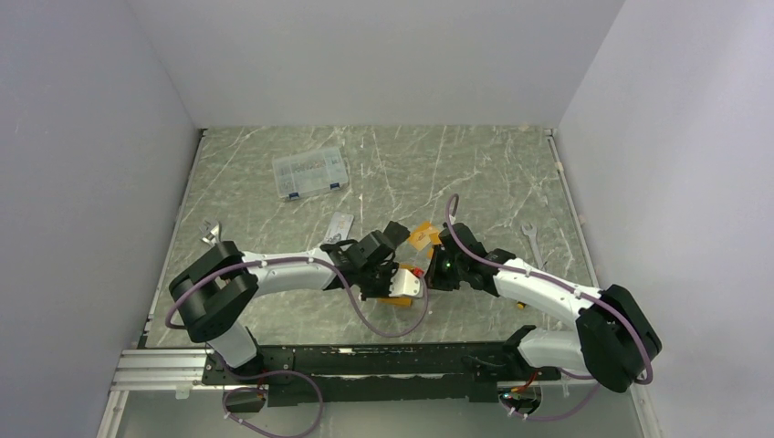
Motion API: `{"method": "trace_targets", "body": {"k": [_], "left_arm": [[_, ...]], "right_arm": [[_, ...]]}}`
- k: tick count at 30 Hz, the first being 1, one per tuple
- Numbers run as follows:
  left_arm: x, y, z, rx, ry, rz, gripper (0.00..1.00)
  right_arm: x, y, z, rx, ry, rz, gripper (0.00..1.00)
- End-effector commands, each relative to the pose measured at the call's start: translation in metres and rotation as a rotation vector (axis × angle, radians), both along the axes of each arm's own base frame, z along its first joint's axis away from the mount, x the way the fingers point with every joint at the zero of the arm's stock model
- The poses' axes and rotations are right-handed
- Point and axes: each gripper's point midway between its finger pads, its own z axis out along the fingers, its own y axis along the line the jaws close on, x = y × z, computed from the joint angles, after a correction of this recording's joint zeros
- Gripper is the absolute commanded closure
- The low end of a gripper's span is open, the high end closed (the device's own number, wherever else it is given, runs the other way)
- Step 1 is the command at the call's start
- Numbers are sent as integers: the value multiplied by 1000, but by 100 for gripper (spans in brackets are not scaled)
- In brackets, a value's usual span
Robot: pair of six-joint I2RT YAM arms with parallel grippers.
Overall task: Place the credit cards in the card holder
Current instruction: Close the card holder at the center of the board.
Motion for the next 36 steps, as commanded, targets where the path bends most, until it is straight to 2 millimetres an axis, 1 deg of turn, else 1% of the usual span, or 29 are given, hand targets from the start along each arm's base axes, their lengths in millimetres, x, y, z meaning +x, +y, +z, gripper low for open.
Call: {"method": "trace_targets", "body": {"k": [1,5,10,13,17,18,20,22,27,31,36], "left_arm": [[4,-5,-10,56,-78,-25,94],[1,-1,-14,71,-78,-28,96],[1,6,-17,93,-90,-32,98],[0,7,-15,94,-91,-36,99],[0,9,-13,107,-91,-38,100],[0,10,-13,107,-95,-37,100],[0,11,-12,106,-101,-36,100],[1,11,-12,109,-101,-36,100],[0,12,-11,111,-100,-37,100],[2,13,-9,114,-113,-38,100],[2,15,-10,122,-112,-39,100]], "right_arm": [[4,10,9,40,0,17,100],[5,13,9,59,7,6,100],[12,14,10,70,8,-25,100],[15,12,11,50,11,-31,100],[14,2,12,-5,10,-36,100],[13,0,12,-16,8,-33,98],[10,-4,13,-32,9,-29,77],[9,-4,15,-27,5,-24,74],[10,-1,18,-12,7,-18,73],[12,5,19,5,7,-8,76],[14,14,19,29,12,15,76]]}}
